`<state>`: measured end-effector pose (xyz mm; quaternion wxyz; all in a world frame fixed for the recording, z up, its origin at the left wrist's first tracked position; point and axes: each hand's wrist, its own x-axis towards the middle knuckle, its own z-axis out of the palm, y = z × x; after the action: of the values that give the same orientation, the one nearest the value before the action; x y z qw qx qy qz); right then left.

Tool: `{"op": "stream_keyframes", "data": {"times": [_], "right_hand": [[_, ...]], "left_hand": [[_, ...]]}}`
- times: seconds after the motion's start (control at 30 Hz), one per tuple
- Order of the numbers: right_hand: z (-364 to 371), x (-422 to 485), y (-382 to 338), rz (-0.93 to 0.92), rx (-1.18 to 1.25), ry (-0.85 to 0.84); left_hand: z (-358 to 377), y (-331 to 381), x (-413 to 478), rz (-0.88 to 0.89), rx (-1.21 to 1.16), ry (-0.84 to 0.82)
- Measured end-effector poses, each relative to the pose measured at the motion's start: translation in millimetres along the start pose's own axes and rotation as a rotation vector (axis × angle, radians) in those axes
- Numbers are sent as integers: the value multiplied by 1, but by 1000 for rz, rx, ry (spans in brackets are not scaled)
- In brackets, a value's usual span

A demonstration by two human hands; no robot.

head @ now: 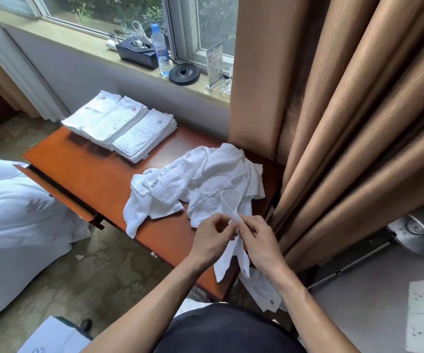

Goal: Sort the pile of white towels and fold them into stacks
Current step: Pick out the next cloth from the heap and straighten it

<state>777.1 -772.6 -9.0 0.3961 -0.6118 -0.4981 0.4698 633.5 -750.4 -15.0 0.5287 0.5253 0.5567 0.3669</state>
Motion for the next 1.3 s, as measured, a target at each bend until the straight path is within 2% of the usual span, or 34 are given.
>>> {"op": "stream_keyframes", "data": {"times": [0.13, 0.2, 0.33, 0.63, 0.87, 0.97, 1.07, 1.13, 1.23, 1.3], "right_hand": [[-2, 0, -1, -1, 198, 109], [-6, -1, 0, -5, 247, 107], [-3, 1, 2, -1, 223, 81], [-5, 4, -2, -24, 258, 158], [-7, 10, 9, -73, 227, 101], [-9, 16, 15, -156, 80, 91], [-14, 24, 21, -277, -296, 249], [-18, 26, 24, -312, -436, 332], [-28, 27, 29, -340, -508, 384], [-35, 29, 29, -338, -456, 322]], "left_hand": [[-2, 4, -3, -32, -71, -34], [-2, 7, -3, -36, -56, -44], [-7, 11, -1, -15, 12, -31], [-8, 15, 4, 45, 131, -62], [-22, 18, 7, 179, 318, -140], [-27, 24, 10, 245, 402, -160], [-32, 28, 13, 277, 454, -115], [-37, 28, 15, 248, 466, -55], [-43, 26, 17, 219, 407, -4], [-45, 26, 18, 193, 340, -6]]}}
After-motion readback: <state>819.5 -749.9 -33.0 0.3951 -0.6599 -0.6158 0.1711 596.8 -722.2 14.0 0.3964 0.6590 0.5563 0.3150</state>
